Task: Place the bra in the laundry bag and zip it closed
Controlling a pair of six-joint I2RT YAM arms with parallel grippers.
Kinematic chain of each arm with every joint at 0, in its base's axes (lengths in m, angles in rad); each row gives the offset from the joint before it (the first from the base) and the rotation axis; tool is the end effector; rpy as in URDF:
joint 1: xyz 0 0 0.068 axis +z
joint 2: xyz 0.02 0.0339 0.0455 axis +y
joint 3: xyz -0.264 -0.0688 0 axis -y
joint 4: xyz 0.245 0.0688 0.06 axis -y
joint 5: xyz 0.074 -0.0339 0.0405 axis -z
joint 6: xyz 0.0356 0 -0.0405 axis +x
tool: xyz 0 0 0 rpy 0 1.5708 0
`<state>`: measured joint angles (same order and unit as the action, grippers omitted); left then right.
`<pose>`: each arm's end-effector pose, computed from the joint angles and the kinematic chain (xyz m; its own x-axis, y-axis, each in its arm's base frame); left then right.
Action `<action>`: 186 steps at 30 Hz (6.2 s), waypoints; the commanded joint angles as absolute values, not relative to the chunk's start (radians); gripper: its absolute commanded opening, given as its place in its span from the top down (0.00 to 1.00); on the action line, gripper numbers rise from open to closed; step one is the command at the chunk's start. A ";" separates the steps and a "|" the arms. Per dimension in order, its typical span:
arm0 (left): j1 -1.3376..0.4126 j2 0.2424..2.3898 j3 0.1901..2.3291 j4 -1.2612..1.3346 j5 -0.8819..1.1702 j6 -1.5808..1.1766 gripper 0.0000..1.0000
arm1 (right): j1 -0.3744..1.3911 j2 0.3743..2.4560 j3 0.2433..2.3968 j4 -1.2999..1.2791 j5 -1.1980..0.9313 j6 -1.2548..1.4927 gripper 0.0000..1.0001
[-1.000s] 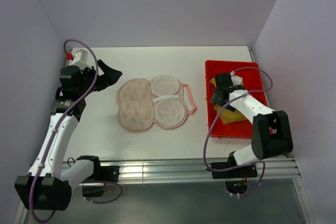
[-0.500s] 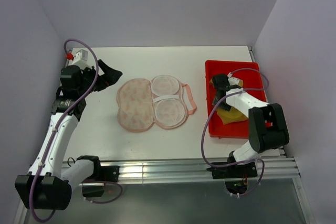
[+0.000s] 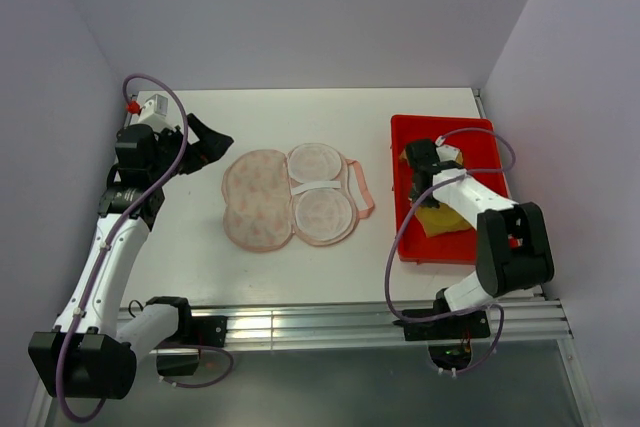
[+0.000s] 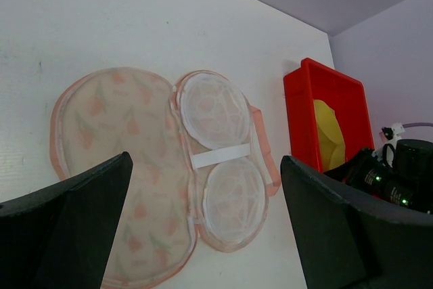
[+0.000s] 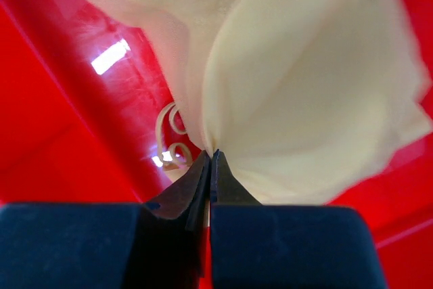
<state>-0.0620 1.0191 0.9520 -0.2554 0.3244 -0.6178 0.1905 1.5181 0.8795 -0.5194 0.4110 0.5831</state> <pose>0.2311 -0.0257 0.3476 -0.4667 -0.5211 -0.7146 0.1106 0.7673 -0.6317 0.2790 0.0393 0.1816 -0.7597 0.3676 -0.5364 0.4817 0.8722 -0.0846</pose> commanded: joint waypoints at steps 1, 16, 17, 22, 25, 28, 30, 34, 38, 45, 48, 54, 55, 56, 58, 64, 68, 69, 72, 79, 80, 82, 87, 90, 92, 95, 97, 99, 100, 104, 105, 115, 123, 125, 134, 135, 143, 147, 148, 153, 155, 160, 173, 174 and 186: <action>-0.060 1.022 0.962 -0.238 0.327 -0.614 0.01 | 0.195 1.409 0.943 -0.566 0.456 0.586 1.00; -0.060 1.026 0.963 -0.238 0.328 -0.614 0.01 | 0.133 1.209 1.199 -0.736 0.377 0.535 1.00; -0.060 1.028 0.962 -0.239 0.328 -0.614 0.01 | 0.133 1.207 1.228 -0.741 0.371 0.532 1.00; -0.060 1.028 0.963 -0.238 0.331 -0.615 0.01 | 0.132 1.201 1.340 -0.781 0.338 0.517 1.00; -0.060 1.029 0.962 -0.236 0.334 -0.615 0.01 | 0.132 1.212 1.432 -0.811 0.322 0.496 1.00; -0.060 1.031 0.963 -0.241 0.333 -0.615 0.01 | 0.133 1.235 1.570 -0.851 0.311 0.474 1.00; -0.060 1.032 0.963 -0.239 0.334 -0.614 0.01 | 0.133 1.255 1.632 -0.885 0.305 0.462 1.00; -0.060 1.034 0.965 -0.239 0.334 -0.614 0.01 | 0.141 1.296 1.813 -0.928 0.259 0.453 1.00; -0.060 1.035 0.962 -0.239 0.334 -0.614 0.01 | 0.170 1.359 1.937 -0.937 0.146 0.427 1.00; -0.060 1.042 0.965 -0.242 0.331 -0.612 0.01 | 0.241 1.573 2.157 -0.977 -0.102 0.356 1.00; -0.060 1.042 0.965 -0.245 0.327 -0.611 0.01 | 0.258 1.658 2.223 -0.966 -0.188 0.339 1.00; -0.060 1.045 0.968 -0.250 0.316 -0.607 0.01 | 0.316 1.848 2.353 -0.966 -0.322 0.318 1.00; -0.060 1.045 0.968 -0.252 0.316 -0.606 0.01 | 0.330 1.873 2.387 -0.968 -0.333 0.316 1.00; -0.060 1.046 0.966 -0.252 0.313 -0.604 0.01 | 0.336 1.917 2.401 -0.962 -0.354 0.313 1.00; -0.060 1.051 0.969 -0.253 0.313 -0.603 0.01 | 0.348 1.957 2.425 -0.951 -0.379 0.310 1.00; -0.060 1.055 0.971 -0.256 0.307 -0.601 0.01 | 0.411 2.059 2.426 -0.994 -0.387 0.258 1.00; -0.060 1.061 0.971 -0.255 0.319 -0.603 0.01 | 0.468 2.004 2.309 -1.017 -0.298 0.198 1.00; -0.060 1.062 0.973 -0.255 0.321 -0.604 0.01 | 0.482 1.997 2.293 -1.029 -0.267 0.192 1.00; -0.060 1.062 0.969 -0.255 0.324 -0.604 0.01 | 0.550 1.983 2.206 -1.060 -0.155 0.166 1.00; -0.060 1.062 0.969 -0.255 0.322 -0.603 0.01 | 0.658 1.933 1.881 -0.983 -0.031 0.216 1.00; -0.060 1.062 0.969 -0.255 0.325 -0.603 0.01 | 0.663 1.919 1.862 -0.968 -0.022 0.224 1.00; -0.060 1.065 0.968 -0.255 0.328 -0.604 0.01 | 0.676 1.899 1.821 -0.956 -0.015 0.238 0.90; -0.061 1.080 0.965 -0.242 0.356 -0.609 0.01 | 0.684 1.842 1.738 -0.904 0.030 0.274 0.56; -0.080 1.092 0.965 -0.241 0.360 -0.609 0.01 | 0.684 1.764 1.656 -0.845 0.066 0.304 0.31; -0.097 1.100 0.968 -0.244 0.351 -0.609 0.01 | 0.684 1.708 1.614 -0.812 0.086 0.322 0.26; -0.126 1.111 0.979 -0.255 0.327 -0.606 0.01 | 0.678 1.654 1.546 -0.787 0.143 0.356 0.22; -0.143 1.117 0.983 -0.258 0.319 -0.610 0.01 | 0.673 1.620 1.497 -0.772 0.156 0.374 0.22; -0.155 1.127 0.986 -0.262 0.318 -0.617 0.01 | 0.672 1.606 1.442 -0.750 0.161 0.385 0.22; -0.158 1.131 0.991 -0.265 0.316 -0.620 0.01 | 0.672 1.594 1.421 -0.743 0.161 0.393 0.22; -0.175 1.143 1.000 -0.275 0.308 -0.630 0.01 | 0.672 1.560 1.280 -0.654 0.146 0.425 0.22; -0.176 1.146 1.000 -0.276 0.311 -0.635 0.01 | 0.672 1.559 1.257 -0.637 0.138 0.434 0.22; -0.216 1.166 0.966 -0.250 0.318 -0.672 0.01 | 0.666 1.565 1.088 -0.441 0.245 0.506 0.26; -0.218 1.155 0.960 -0.253 0.311 -0.664 0.01 | 0.638 1.611 1.040 -0.315 0.204 0.511 0.31; -0.218 1.157 0.959 -0.255 0.311 -0.661 0.01 | 0.632 1.611 1.031 -0.301 0.204 0.514 0.32; -0.218 1.169 0.946 -0.247 0.314 -0.658 0.01 | 0.627 1.559 0.959 -0.278 0.224 0.552 0.33; -0.218 1.170 0.943 -0.244 0.316 -0.660 0.01 | 0.627 1.557 0.953 -0.275 0.221 0.557 0.33; -0.218 1.177 0.937 -0.239 0.313 -0.660 0.01 | 0.627 1.586 0.922 -0.218 0.193 0.574 0.35; -0.218 1.177 0.937 -0.239 0.311 -0.660 0.01 | 0.627 1.578 0.923 -0.213 0.204 0.574 0.37; -0.218 1.180 0.937 -0.239 0.314 -0.660 0.01 | 0.627 1.582 0.925 -0.213 0.204 0.574 0.37; -0.218 1.178 0.934 -0.238 0.311 -0.660 0.01 | 0.627 1.606 0.931 -0.213 0.195 0.575 0.45; -0.218 1.177 0.934 -0.242 0.307 -0.657 0.01 | 0.626 1.612 0.931 -0.210 0.187 0.575 0.53; -0.218 1.178 0.936 -0.242 0.307 -0.660 0.01 | 0.627 1.603 0.940 -0.235 0.170 0.572 0.76; -0.218 1.192 0.939 -0.239 0.305 -0.669 0.01 | 0.621 1.483 1.002 -0.382 -0.090 0.476 0.86; -0.218 1.193 0.939 -0.239 0.305 -0.669 0.01 | 0.621 1.480 1.006 -0.396 -0.106 0.471 0.86; -0.281 1.238 0.954 -0.206 0.255 -0.722 0.01 | 0.606 1.502 0.962 -0.468 -0.275 0.474 0.86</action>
<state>-0.2539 1.2297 0.9352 -0.2676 0.2874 -0.6983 0.6125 1.5032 0.9745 -0.4545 -0.2153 0.4744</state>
